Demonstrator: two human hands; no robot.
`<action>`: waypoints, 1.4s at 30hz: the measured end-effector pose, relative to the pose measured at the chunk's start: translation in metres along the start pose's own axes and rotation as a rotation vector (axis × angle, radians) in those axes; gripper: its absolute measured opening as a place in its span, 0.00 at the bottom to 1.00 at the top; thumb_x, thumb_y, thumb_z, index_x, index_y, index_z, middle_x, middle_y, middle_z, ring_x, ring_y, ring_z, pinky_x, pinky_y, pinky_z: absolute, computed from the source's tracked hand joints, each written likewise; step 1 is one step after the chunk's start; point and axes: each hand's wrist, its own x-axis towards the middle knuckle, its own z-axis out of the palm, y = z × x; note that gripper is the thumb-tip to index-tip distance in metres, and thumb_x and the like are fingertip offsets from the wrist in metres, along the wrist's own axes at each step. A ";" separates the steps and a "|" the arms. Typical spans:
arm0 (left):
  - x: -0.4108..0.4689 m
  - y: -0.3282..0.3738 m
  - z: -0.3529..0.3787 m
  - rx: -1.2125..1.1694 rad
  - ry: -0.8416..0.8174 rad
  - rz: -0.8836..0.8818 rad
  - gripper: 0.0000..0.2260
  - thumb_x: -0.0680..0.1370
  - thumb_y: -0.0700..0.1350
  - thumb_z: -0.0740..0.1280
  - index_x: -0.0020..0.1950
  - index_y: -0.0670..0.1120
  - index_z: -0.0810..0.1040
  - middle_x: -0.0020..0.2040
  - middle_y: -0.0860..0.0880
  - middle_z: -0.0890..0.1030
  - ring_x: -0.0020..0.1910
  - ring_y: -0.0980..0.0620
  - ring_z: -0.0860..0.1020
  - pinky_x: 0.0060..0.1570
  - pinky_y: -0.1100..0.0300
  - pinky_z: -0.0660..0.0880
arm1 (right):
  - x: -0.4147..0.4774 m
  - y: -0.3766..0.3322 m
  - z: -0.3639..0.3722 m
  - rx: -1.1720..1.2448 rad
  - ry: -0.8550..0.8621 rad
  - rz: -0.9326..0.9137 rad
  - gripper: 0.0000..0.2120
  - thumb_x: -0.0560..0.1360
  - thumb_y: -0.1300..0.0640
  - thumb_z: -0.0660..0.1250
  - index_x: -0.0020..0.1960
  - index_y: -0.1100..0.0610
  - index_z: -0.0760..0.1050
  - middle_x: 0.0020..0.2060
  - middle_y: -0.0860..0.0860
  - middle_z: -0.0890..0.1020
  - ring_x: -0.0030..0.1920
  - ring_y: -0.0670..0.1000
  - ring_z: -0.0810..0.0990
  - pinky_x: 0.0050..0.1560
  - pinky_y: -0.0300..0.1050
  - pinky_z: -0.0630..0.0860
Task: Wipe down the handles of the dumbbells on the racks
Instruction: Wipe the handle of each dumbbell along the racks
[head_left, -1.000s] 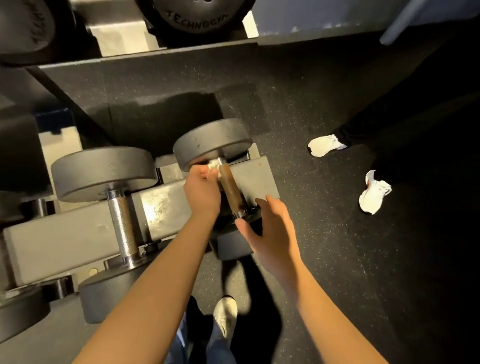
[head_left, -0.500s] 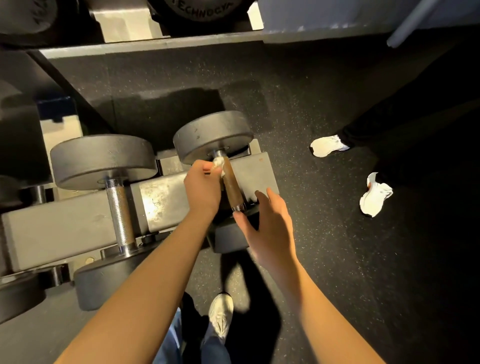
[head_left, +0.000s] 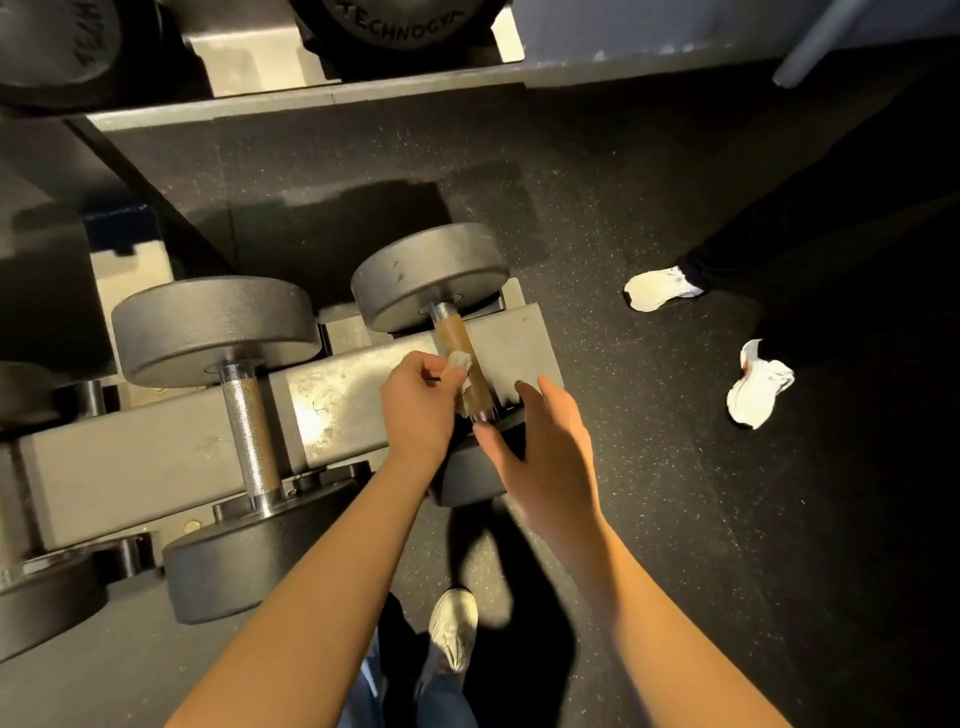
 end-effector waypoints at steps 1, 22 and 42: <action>-0.003 -0.003 0.001 0.006 -0.003 -0.014 0.07 0.76 0.41 0.70 0.40 0.42 0.75 0.34 0.53 0.75 0.34 0.60 0.72 0.34 0.76 0.68 | 0.000 0.000 0.000 0.007 -0.003 -0.001 0.37 0.71 0.31 0.52 0.71 0.55 0.66 0.73 0.55 0.64 0.72 0.55 0.60 0.69 0.50 0.61; 0.000 0.040 -0.050 0.127 -0.234 0.286 0.08 0.80 0.42 0.62 0.48 0.45 0.81 0.46 0.47 0.79 0.45 0.59 0.74 0.48 0.70 0.68 | 0.037 -0.031 -0.036 0.558 0.067 0.184 0.08 0.74 0.60 0.66 0.40 0.50 0.79 0.35 0.42 0.80 0.34 0.38 0.76 0.34 0.28 0.69; 0.036 0.029 -0.069 0.615 -0.163 0.510 0.21 0.82 0.44 0.59 0.75 0.47 0.63 0.74 0.50 0.63 0.72 0.51 0.60 0.64 0.65 0.56 | 0.087 -0.058 -0.010 0.192 -0.010 0.101 0.06 0.77 0.58 0.60 0.50 0.57 0.75 0.40 0.52 0.78 0.41 0.53 0.76 0.36 0.47 0.69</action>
